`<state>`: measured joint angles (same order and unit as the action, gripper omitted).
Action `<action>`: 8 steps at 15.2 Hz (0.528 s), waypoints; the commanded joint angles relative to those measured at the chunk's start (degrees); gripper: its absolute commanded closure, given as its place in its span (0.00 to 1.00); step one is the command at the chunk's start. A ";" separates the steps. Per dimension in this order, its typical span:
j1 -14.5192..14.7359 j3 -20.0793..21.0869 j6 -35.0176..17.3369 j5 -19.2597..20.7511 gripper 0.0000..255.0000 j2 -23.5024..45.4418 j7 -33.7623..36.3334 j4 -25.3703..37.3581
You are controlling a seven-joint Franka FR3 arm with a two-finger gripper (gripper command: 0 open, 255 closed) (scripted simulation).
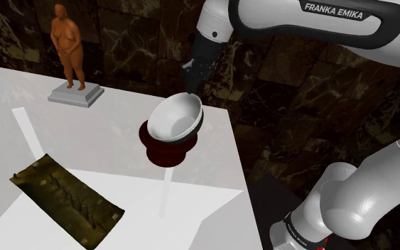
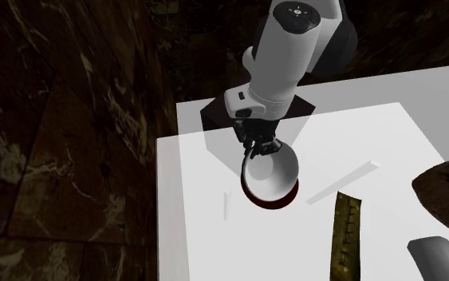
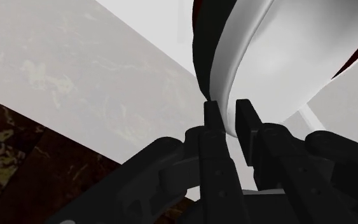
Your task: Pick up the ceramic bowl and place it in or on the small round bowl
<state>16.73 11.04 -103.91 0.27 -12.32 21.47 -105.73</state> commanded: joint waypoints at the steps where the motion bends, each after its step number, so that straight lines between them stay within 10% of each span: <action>1: 0.31 0.08 1.75 -1.05 1.00 0.94 -0.32 -2.70; 7: 0.55 -0.12 1.75 -1.00 1.00 0.95 -0.28 -2.70; 8: 0.56 -0.18 2.51 -1.10 0.00 0.31 -0.35 -2.57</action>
<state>17.02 10.48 -104.26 -0.56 -12.54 20.85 -107.96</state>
